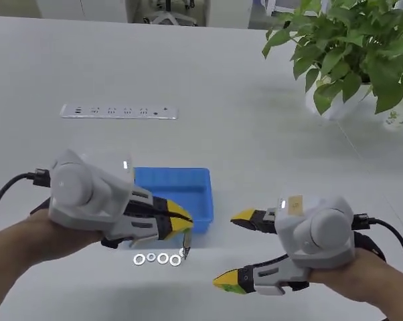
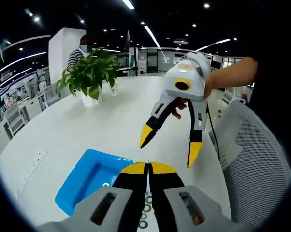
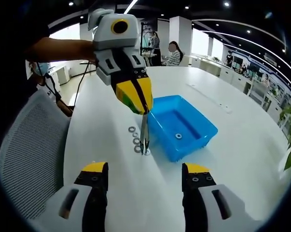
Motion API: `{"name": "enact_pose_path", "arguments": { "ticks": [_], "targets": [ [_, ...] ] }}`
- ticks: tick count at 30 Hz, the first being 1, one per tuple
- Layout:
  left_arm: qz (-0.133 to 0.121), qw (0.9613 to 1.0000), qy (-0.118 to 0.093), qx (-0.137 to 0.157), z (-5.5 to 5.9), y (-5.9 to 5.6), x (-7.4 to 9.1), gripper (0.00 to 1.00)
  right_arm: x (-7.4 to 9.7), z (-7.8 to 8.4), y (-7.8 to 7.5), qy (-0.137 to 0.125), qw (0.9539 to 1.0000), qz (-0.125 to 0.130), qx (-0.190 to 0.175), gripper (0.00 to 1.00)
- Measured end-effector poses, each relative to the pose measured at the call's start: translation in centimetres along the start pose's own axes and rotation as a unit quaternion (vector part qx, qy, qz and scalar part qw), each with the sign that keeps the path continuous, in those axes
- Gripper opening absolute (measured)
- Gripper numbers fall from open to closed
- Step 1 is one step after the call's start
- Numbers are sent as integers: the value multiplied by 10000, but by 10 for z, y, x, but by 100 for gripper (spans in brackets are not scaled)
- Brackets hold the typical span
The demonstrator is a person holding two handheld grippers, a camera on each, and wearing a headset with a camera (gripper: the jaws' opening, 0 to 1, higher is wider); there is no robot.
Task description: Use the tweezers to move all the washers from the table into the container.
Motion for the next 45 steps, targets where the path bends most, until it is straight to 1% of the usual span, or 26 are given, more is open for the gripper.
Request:
{"name": "enact_pose_path", "arguments": {
  "ticks": [6,13,15,20,29,32,34,36,38,39,42,43,45],
  "targets": [
    [42,10000,48,-41,1,0,2,5,-8,-5,2,-60,9993,-169,332,52],
    [121,9997,141,-138,1,0,2,5,-18,-11,-1,-90,9965,-349,757,39],
    [142,9997,157,-152,0,0,1,5,-22,-13,-2,-87,9959,-387,816,36],
    [201,9994,201,-183,0,0,1,5,-31,-16,-2,-83,9937,-524,987,31],
    [359,9986,300,-239,-1,0,3,5,-48,-21,-1,-10,9883,-792,1307,24],
    [391,9985,304,-238,-1,0,2,5,-52,-23,0,-13,9866,-855,1387,22],
    [404,9984,315,-252,-2,0,2,5,-55,-25,-1,-15,9862,-876,1405,18],
    [417,9983,321,-256,-2,-1,2,5,-57,-26,-1,-19,9858,-911,1412,17],
    [428,9982,325,-255,-2,-1,2,5,-59,-26,0,14,9846,-961,1460,15],
    [438,9982,325,-256,-2,-1,2,5,-60,-26,-1,44,9832,-964,1547,14],
    [436,9981,338,-258,-2,0,2,5,-62,-25,2,121,9804,-1054,1661,12],
    [433,9981,343,-259,-1,1,3,5,-63,-24,2,147,9790,-1043,1744,12],
    [434,9981,346,-256,-1,1,3,5,-64,-24,2,173,9786,-1055,1760,11]
  ]
}}
Point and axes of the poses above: the centre of the closed fingertips' face, and the gripper's own axes: x roughly backward along the fingers, y roughly to its left, z roughly out of its underside, the point moved 6 cm from there along x, roughly backward along the fingers, and after that the axes turned 5 degrees about z, right-handed, at the moved point
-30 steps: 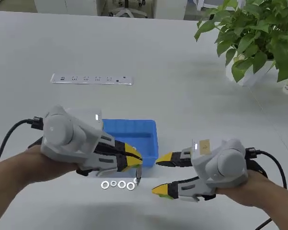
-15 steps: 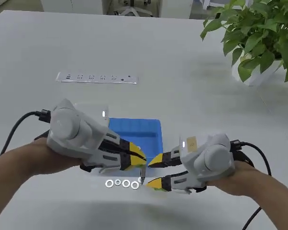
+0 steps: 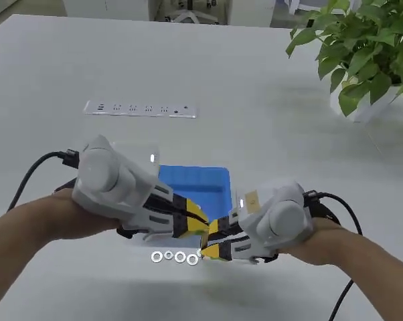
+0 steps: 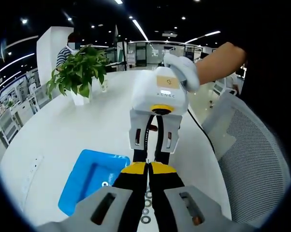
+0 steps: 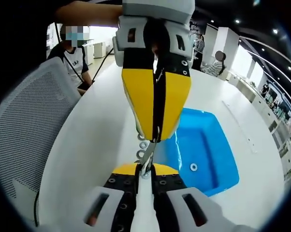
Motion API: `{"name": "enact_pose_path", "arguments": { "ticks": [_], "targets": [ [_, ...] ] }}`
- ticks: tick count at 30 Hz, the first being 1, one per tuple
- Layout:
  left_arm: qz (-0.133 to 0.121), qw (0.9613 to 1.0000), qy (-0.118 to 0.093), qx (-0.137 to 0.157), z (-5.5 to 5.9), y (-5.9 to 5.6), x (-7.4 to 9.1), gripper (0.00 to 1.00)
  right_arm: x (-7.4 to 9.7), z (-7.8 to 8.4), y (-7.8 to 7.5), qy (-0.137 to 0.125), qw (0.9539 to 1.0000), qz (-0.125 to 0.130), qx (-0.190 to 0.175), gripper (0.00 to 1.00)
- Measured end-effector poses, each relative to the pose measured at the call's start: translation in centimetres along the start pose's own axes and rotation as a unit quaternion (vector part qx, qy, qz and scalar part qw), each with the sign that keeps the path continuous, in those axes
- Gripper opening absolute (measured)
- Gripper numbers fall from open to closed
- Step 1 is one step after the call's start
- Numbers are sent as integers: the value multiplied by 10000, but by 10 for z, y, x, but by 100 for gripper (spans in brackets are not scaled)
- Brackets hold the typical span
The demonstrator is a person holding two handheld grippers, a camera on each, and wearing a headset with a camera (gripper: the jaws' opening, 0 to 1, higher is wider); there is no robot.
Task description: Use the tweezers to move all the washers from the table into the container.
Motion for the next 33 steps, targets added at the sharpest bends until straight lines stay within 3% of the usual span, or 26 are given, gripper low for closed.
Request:
{"name": "enact_pose_path", "arguments": {
  "ticks": [29,33],
  "targets": [
    [-41,9999,84,-50,-2,-2,1,6,4,1,1,16,10000,19,-87,9],
    [-75,10000,44,-46,-4,-2,4,11,6,0,0,19,10000,27,-92,9]
  ]
}}
Point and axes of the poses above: the centre of the closed fingertips' face, and the gripper's own axes: x roughly backward along the fingers, y roughly to its left, z roughly out of its underside, the point moved 6 cm from there along x, roughly backward along the fingers, and after that the axes turned 5 degrees about z, right-handed, at the moved point
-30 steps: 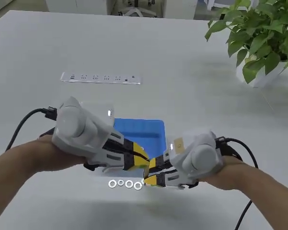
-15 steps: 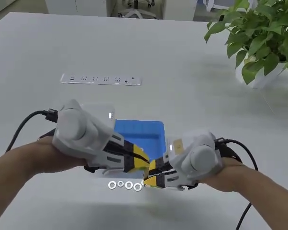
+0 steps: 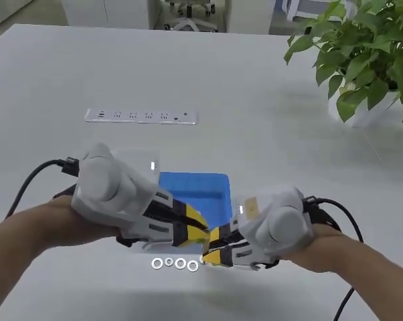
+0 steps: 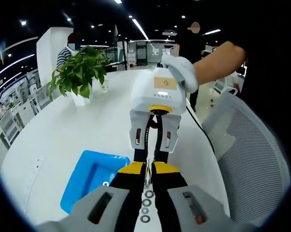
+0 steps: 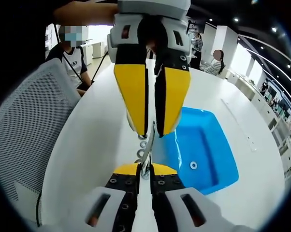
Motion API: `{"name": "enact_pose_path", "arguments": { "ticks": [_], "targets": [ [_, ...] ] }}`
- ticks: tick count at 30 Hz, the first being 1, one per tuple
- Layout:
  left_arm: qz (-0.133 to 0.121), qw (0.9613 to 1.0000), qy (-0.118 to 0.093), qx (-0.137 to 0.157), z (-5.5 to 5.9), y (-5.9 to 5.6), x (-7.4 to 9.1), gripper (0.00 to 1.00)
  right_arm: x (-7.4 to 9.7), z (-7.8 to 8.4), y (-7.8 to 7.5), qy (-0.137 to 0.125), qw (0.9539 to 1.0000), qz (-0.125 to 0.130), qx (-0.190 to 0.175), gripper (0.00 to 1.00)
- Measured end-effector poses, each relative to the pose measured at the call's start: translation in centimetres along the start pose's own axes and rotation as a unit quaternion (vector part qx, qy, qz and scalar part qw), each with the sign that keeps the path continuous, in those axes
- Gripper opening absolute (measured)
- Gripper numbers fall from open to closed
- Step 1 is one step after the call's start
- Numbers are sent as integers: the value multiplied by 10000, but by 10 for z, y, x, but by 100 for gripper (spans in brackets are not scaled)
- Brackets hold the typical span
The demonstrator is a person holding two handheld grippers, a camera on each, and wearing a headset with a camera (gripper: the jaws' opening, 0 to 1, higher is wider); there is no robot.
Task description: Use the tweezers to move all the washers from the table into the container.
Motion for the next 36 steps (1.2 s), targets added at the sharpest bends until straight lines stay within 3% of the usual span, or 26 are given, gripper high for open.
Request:
{"name": "enact_pose_path", "arguments": {
  "ticks": [10,16,28,36],
  "targets": [
    [-83,9993,-339,140,-5,-2,11,25,5,-6,0,-13,10000,32,-42,9],
    [-264,9984,-395,314,2,-2,21,36,11,-11,-2,-55,9999,76,-55,9],
    [-783,9926,-581,730,14,0,44,63,28,-31,-11,-170,9997,163,-8,9],
    [-1024,9880,-660,948,18,-3,53,75,36,-43,-20,-245,9995,189,59,9]
  ]
}}
Point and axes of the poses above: the centre of the closed fingertips' face, and the gripper's own axes: x roughly backward along the fingers, y roughly to its left, z roughly out of its underside, the point moved 6 cm from there along x, roughly backward along the fingers, and after that the axes turned 5 degrees about z, right-handed, at the moved point
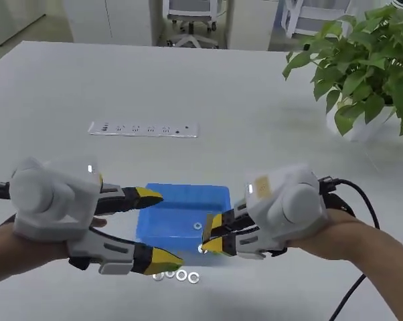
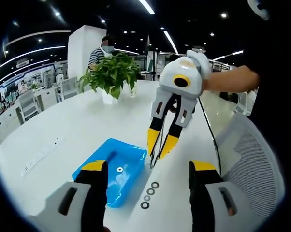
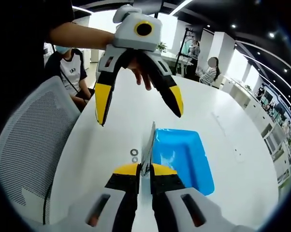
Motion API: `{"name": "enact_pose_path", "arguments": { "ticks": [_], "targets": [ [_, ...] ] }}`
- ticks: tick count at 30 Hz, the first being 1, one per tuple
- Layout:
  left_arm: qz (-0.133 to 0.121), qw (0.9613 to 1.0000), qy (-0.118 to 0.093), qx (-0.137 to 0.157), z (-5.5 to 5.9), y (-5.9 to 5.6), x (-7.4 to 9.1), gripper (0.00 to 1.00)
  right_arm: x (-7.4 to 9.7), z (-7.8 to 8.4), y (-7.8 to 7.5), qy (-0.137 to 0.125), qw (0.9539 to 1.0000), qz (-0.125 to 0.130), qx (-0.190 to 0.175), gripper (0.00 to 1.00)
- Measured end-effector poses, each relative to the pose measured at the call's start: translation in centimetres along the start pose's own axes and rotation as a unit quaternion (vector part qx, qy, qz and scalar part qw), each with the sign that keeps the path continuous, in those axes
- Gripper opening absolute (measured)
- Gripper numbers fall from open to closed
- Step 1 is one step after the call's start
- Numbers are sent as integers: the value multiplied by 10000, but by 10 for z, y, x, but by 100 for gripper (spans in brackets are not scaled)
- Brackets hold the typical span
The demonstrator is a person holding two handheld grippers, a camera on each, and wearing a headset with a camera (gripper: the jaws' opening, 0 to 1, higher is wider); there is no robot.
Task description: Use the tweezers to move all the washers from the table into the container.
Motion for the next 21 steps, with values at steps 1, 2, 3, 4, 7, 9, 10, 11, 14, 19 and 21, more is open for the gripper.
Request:
{"name": "enact_pose_path", "arguments": {
  "ticks": [1,2,3,4,7,9,10,11,14,19,21],
  "targets": [
    [-20,10000,-11,19,0,0,1,76,0,-1,-1,-4,10000,3,-1,9],
    [-48,10000,-31,36,1,0,2,77,1,-2,-3,-10,10000,2,12,9],
    [-66,10000,-46,44,1,0,3,78,1,-3,-4,-11,10000,5,15,9],
    [-88,9999,-58,62,1,0,4,79,1,-4,-6,-14,10000,6,14,9],
    [-135,9998,-83,114,2,0,6,82,2,-7,-12,-43,10000,17,23,9],
    [-187,9996,-98,168,2,1,8,84,1,-9,-16,-58,10000,25,40,9],
    [-207,9996,-100,182,3,1,8,85,1,-10,-18,-68,10000,29,38,9],
    [-242,9994,-109,200,3,2,10,85,0,-10,-21,-85,9999,44,39,9],
    [-300,9992,-146,232,3,3,12,87,-2,-11,-28,-97,9999,63,51,9],
    [-401,9986,-191,280,5,5,17,90,-10,-11,-37,-130,9999,57,98,9],
    [-428,9985,-184,303,6,6,19,91,-13,-11,-40,-132,9998,57,127,9]
  ]
}}
Point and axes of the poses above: the centre of the closed fingertips' face, and the gripper's own axes: x roughly backward along the fingers, y roughly to its left, z roughly out of its underside, the point moved 6 cm from there along x, roughly backward along the fingers, and after that the axes turned 5 degrees about z, right-handed, at the moved point
